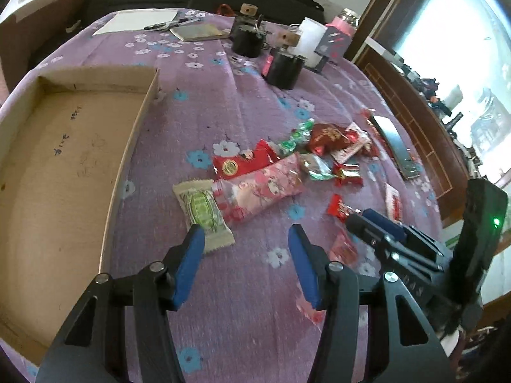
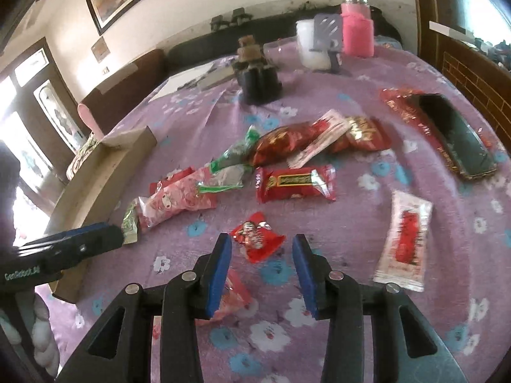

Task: Organize snacks
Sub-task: 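Grasp the green-and-white packet with the left gripper while the right gripper grasps a small red candy, then carry both snacks over the cardboard tray and open both grippers to drop them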

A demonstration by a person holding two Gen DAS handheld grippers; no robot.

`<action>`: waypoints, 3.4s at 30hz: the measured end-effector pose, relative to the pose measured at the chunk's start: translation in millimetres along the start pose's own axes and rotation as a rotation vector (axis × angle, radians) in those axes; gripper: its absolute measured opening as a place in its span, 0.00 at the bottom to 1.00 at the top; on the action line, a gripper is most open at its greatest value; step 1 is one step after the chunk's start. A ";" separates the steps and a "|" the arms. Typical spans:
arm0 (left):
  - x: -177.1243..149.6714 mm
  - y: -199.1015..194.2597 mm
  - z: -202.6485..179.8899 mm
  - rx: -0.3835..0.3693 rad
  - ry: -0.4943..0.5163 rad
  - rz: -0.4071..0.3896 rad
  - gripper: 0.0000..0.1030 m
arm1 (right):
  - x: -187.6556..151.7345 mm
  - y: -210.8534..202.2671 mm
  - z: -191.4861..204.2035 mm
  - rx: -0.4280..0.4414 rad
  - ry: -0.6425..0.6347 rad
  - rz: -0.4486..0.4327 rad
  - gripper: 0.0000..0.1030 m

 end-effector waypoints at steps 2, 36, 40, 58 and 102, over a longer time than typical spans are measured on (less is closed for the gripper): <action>1.2 4.7 0.4 0.033 0.011 -0.004 0.52 | 0.5 7.3 4.8 0.003 -0.008 0.004 0.40; -8.8 -95.4 57.0 -0.033 -0.048 -0.167 0.22 | 13.1 -29.2 16.5 0.255 0.118 -0.067 0.16; -16.3 -103.4 70.6 0.026 -0.050 -0.183 0.22 | 16.7 -32.2 38.7 0.247 0.080 -0.071 0.16; -22.3 -115.7 75.3 0.294 0.049 -0.269 0.22 | 24.7 -37.2 90.1 0.205 -0.049 -0.058 0.16; 91.5 -1.7 205.1 0.118 -0.198 -0.008 0.32 | 118.0 124.6 222.2 0.130 -0.216 0.069 0.19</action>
Point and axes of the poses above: each gripper's, at about its wrist camera, not at the fingertips, and y roughly the way its jaws point, z to its left, x to its top, the point moved 3 cm from there along y, roughly the way its jaws point, and after that the axes turned 2 degrees about z, right-handed, at the moved point
